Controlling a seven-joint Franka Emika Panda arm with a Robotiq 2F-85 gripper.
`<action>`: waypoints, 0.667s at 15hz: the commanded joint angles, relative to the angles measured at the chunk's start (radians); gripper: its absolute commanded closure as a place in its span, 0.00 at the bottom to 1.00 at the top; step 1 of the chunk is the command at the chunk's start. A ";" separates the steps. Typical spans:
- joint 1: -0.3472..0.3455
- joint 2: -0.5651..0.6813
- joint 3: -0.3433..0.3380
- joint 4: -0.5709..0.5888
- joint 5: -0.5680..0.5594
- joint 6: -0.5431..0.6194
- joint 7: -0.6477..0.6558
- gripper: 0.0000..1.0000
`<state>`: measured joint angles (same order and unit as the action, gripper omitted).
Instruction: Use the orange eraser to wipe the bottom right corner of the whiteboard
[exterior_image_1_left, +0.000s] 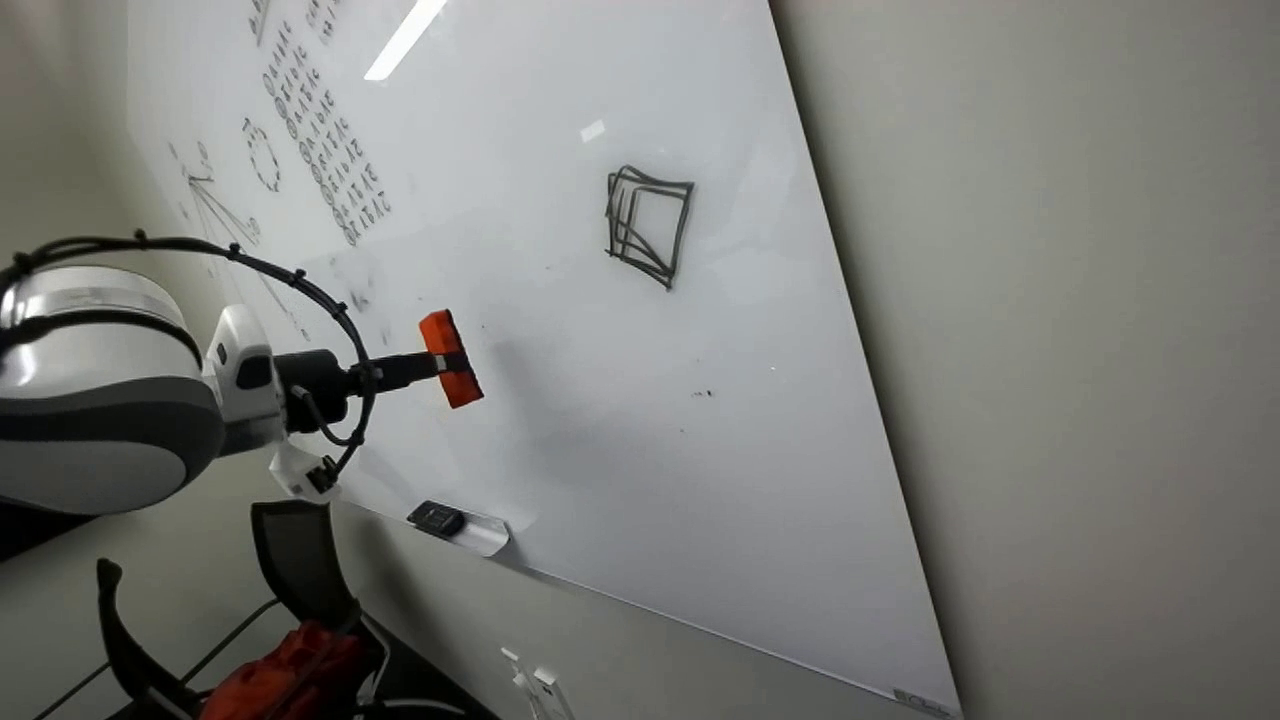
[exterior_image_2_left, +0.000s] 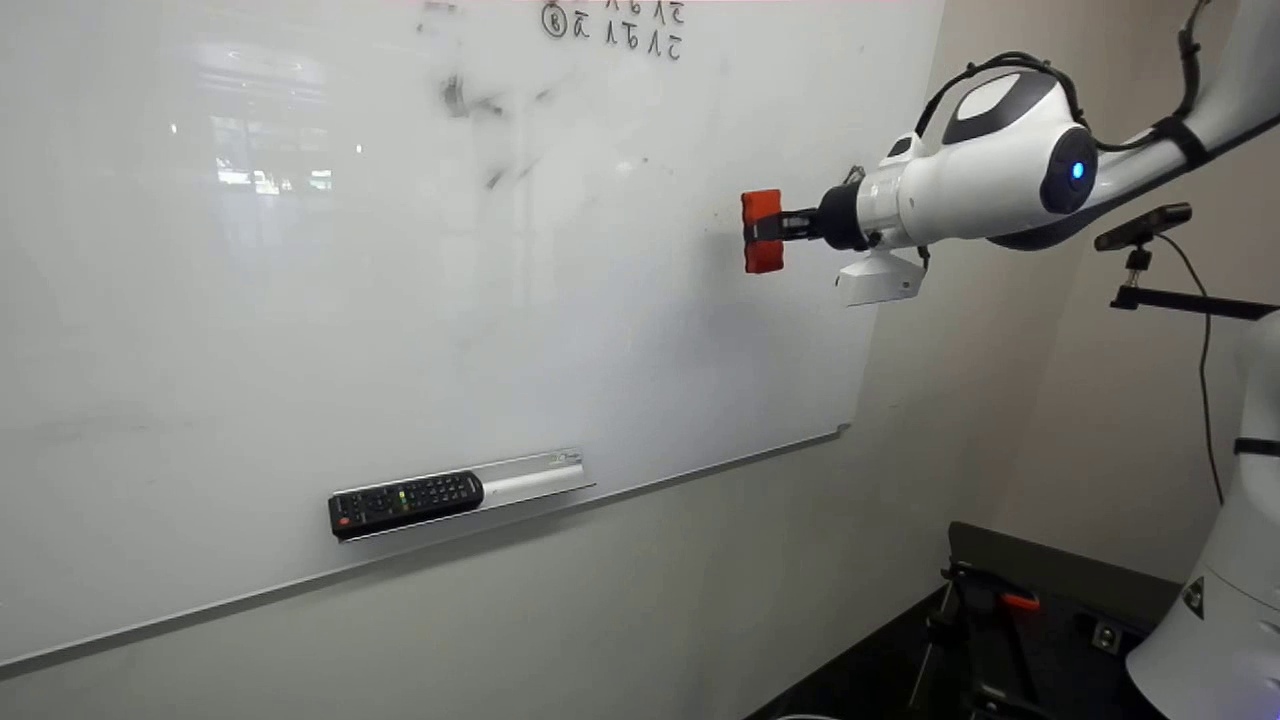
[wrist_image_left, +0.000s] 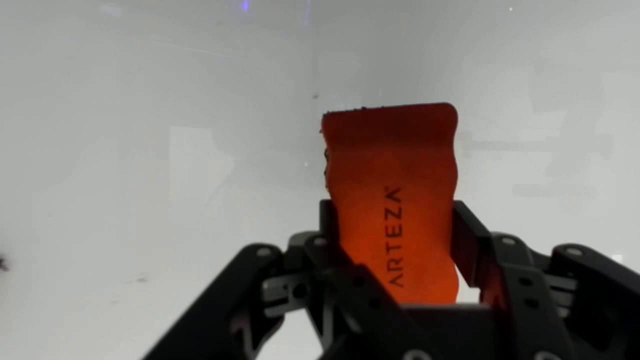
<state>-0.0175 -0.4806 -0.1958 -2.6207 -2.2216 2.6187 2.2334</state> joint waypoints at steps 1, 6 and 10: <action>-0.040 -0.160 -0.123 -0.032 -0.068 0.097 -0.115 0.70; -0.089 -0.126 -0.316 0.122 -0.164 0.437 -0.260 0.70; -0.093 -0.162 -0.324 0.090 -0.144 0.408 -0.266 0.45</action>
<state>-0.1103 -0.6420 -0.5197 -2.5309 -2.3657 3.0266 1.9678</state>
